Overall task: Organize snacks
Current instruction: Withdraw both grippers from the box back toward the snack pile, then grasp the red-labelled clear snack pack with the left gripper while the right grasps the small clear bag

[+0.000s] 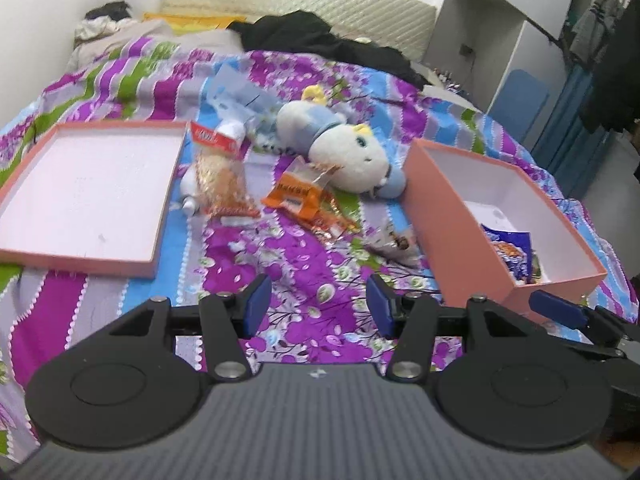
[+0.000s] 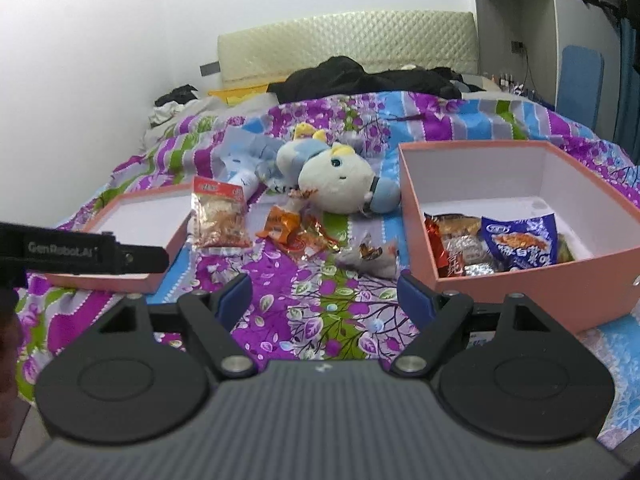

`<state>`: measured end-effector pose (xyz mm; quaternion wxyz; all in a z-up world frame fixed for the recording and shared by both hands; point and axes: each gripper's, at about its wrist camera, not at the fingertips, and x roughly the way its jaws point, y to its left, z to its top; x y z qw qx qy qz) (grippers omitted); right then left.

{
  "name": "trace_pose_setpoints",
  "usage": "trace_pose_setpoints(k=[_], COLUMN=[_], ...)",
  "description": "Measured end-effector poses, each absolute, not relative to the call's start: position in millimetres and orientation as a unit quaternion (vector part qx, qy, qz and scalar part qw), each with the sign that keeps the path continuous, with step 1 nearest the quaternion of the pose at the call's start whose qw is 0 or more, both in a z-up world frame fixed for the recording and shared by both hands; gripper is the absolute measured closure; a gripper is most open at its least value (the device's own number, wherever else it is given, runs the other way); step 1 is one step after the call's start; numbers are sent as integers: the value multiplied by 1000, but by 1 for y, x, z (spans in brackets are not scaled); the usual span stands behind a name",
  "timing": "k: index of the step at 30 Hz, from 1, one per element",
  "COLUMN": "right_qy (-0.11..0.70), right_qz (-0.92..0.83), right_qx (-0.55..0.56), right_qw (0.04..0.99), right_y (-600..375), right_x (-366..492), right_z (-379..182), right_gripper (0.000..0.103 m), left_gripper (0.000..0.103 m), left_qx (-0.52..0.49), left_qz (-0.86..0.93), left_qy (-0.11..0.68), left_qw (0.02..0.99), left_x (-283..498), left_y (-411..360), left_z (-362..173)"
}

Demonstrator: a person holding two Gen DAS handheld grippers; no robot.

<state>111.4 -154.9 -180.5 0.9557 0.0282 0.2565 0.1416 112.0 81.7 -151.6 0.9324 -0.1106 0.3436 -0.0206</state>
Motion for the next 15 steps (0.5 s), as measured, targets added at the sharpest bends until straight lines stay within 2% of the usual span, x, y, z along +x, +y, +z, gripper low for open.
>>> trace_pose_setpoints(k=[6,15], right_qy=[253,269], right_qz=[145,133], right_qx=[8,-64], right_qw=[956,952], right_y=[-135,-99], right_x=[134,190], right_z=[-198,-231], right_gripper=[22,25], left_gripper=[39,37], left_qx=[-124,-140], left_qz=[-2,30], left_qy=[359,374], left_qw=[925,916], left_x=[140,195], left_y=[99,132], left_z=[-179,-225])
